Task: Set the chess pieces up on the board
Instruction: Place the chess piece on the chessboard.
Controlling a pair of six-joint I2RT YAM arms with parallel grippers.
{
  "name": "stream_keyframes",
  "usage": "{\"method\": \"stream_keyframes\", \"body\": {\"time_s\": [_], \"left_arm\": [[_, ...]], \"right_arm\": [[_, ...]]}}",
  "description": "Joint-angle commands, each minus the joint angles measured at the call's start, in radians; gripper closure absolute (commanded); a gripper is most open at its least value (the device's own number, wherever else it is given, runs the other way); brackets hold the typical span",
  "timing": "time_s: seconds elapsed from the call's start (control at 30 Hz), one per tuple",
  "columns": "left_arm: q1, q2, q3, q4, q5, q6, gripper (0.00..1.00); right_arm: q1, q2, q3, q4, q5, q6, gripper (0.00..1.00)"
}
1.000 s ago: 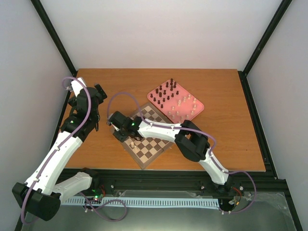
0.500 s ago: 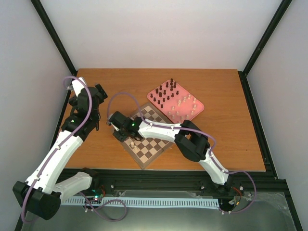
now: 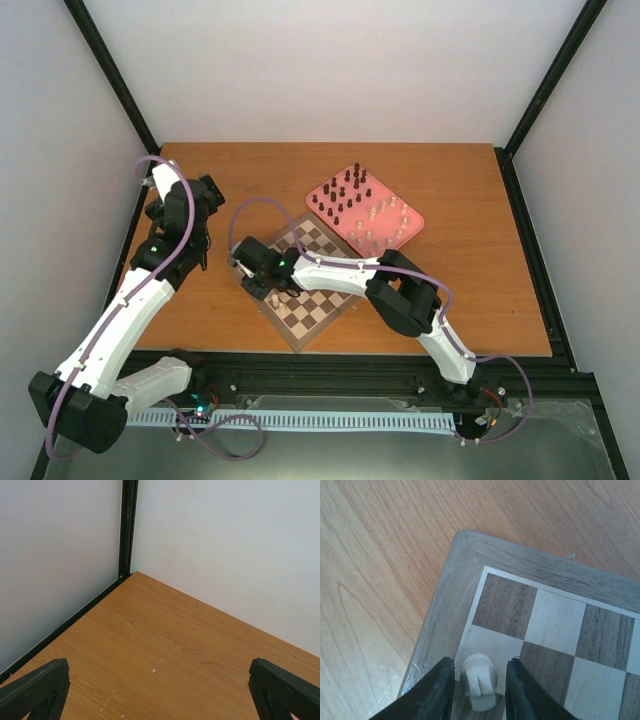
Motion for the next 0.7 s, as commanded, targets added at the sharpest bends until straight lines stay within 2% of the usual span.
{"method": "stream_keyframes", "body": {"time_s": [0.0,0.13,0.2,0.27,0.33,0.37,0.53,0.6,0.67], "left_arm": [[0.005,0.001,0.003,0.020,-0.017,0.002,0.00],[0.005,-0.001,0.003,0.021,-0.017,0.002,0.00],[0.005,-0.002,0.004,0.020,-0.017,0.003,0.00],[0.004,-0.003,0.002,0.021,-0.018,0.003,0.00],[0.005,-0.004,0.002,0.021,-0.019,0.003,0.00],[0.005,-0.004,0.002,0.021,-0.022,0.003,0.00],[0.005,-0.003,0.003,0.021,-0.023,0.006,0.00],[0.005,-0.005,0.002,0.021,-0.024,0.005,0.00],[0.005,-0.004,0.003,0.021,-0.022,0.005,0.00]], "right_arm": [[0.000,-0.059,-0.020,0.030,-0.002,-0.002,0.70],[0.000,-0.065,-0.019,0.043,-0.004,-0.008,0.68],[0.000,-0.078,-0.021,0.051,0.001,-0.017,0.62],[0.000,-0.094,-0.022,0.057,0.010,-0.026,0.61],[0.000,-0.116,-0.028,0.062,0.022,-0.037,0.45],[0.000,-0.130,-0.039,0.067,0.030,-0.042,0.40],[-0.001,-0.234,-0.104,0.102,0.092,-0.060,0.37],[-0.015,-0.284,-0.140,0.116,0.135,-0.063,0.28],[-0.049,-0.341,-0.178,0.125,0.176,-0.056,0.27]]}}
